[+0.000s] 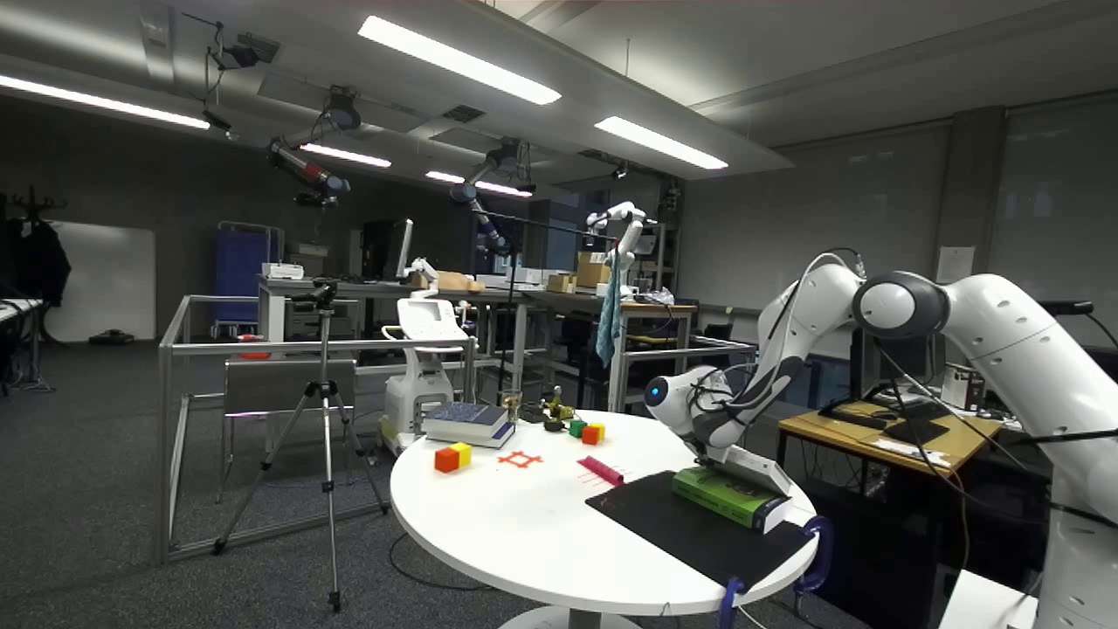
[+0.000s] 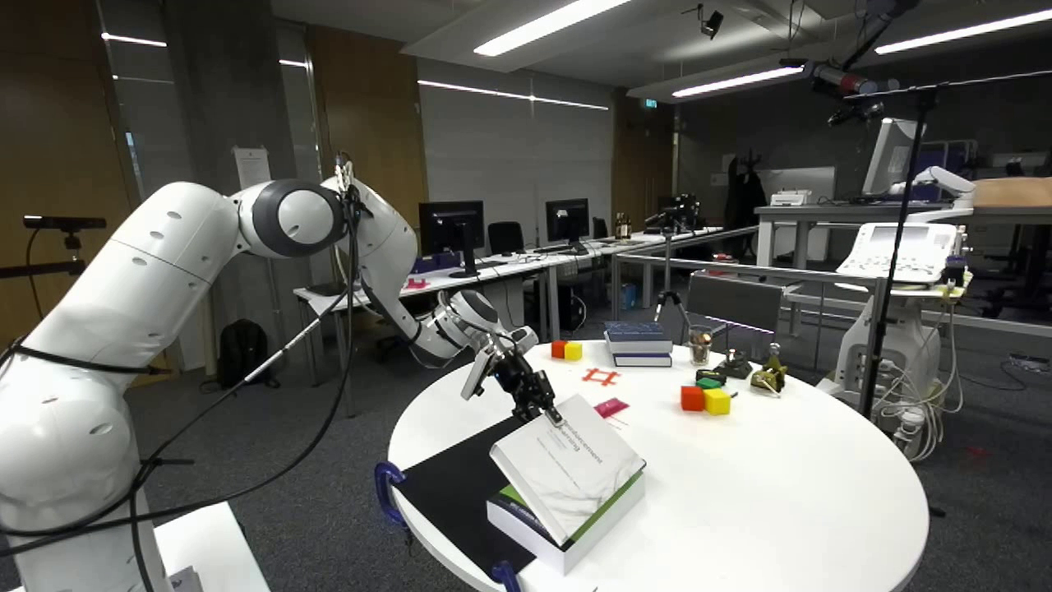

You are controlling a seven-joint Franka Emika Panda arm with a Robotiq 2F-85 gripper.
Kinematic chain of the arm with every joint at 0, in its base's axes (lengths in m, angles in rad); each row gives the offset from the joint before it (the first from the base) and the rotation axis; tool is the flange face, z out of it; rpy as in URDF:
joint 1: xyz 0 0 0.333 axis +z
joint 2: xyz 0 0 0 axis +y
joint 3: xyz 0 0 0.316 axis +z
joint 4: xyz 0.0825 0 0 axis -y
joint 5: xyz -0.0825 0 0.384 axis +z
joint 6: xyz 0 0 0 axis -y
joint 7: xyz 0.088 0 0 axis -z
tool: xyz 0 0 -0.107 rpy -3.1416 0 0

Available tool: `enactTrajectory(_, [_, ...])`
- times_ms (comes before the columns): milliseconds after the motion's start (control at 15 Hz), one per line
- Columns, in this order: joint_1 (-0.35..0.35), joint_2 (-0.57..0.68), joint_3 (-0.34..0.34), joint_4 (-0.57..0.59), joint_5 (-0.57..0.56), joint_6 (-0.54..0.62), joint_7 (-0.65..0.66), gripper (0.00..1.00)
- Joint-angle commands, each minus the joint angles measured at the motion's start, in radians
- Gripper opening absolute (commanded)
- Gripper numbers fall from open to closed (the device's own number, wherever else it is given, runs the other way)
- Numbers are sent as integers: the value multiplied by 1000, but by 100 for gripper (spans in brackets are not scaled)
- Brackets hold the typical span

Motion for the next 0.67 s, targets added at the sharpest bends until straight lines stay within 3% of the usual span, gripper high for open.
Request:
enactTrajectory(0, [7, -21, -9, 2, -5, -38, -3, 16])
enactTrajectory(400, [10, -22, -9, 1, -13, -34, -4, 16])
enactTrajectory(467, [11, -21, -10, 3, -14, -36, -4, 33])
enactTrajectory(533, [12, -21, -9, 3, -14, -35, -4, 37])
enactTrajectory(600, [13, -19, -8, 4, -15, -34, -3, 16])
